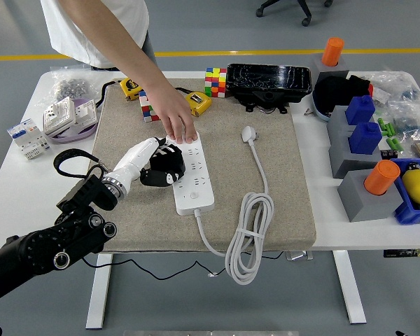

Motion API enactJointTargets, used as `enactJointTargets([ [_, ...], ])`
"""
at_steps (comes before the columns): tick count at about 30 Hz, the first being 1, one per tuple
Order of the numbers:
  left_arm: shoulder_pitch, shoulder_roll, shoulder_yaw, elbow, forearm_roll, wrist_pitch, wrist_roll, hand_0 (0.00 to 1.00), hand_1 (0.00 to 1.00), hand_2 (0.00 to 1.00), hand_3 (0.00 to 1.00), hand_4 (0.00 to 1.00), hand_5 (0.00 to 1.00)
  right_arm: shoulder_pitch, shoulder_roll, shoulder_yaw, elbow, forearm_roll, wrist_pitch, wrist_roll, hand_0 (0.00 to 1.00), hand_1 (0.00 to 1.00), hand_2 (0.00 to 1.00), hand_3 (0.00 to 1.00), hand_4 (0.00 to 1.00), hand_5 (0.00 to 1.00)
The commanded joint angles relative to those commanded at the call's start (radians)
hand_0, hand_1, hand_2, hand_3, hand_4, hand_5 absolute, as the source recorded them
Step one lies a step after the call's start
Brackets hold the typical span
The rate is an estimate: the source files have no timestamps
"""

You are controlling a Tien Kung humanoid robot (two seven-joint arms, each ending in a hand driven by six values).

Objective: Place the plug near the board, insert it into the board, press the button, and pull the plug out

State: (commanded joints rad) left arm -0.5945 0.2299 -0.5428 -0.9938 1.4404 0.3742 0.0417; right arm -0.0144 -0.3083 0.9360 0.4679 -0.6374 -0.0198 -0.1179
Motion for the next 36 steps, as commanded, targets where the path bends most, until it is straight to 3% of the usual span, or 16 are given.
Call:
enactJointTargets([
  [19,0.018,0.016,-0.058,0.004,-0.003,0.039,-0.106,0.339,0.405,0.44,0.502,0.55,0.002,0.0,0.002,0.001,0.001,-0.001,0.0,0.0,0.68,0.687,0.695,0.597,0.933,0.53],
  [33,0.035,0.04,-0.083,0.101,-0.024,0.038,-0.122,0.371,0.437,0.472,0.542,0.579,0.002,0.0,0.004,0.002,0.001,-0.001,0.0,0.001,0.68,0.687,0.695,0.596,0.933,0.53],
  [34,0.035,0.039,-0.083,0.103,-0.023,0.036,-0.119,0.494,0.527,0.537,0.562,0.739,0.036,0.0,0.003,0.003,0.001,-0.002,0.0,0.0,0.68,0.687,0.695,0.597,0.933,0.53],
  [36,0.036,0.039,-0.083,0.106,-0.02,0.035,-0.116,0.494,0.527,0.537,0.562,0.739,0.036,0.0,0.003,0.003,0.001,-0.002,0.0,0.0,0.68,0.687,0.695,0.597,0.933,0.53],
])
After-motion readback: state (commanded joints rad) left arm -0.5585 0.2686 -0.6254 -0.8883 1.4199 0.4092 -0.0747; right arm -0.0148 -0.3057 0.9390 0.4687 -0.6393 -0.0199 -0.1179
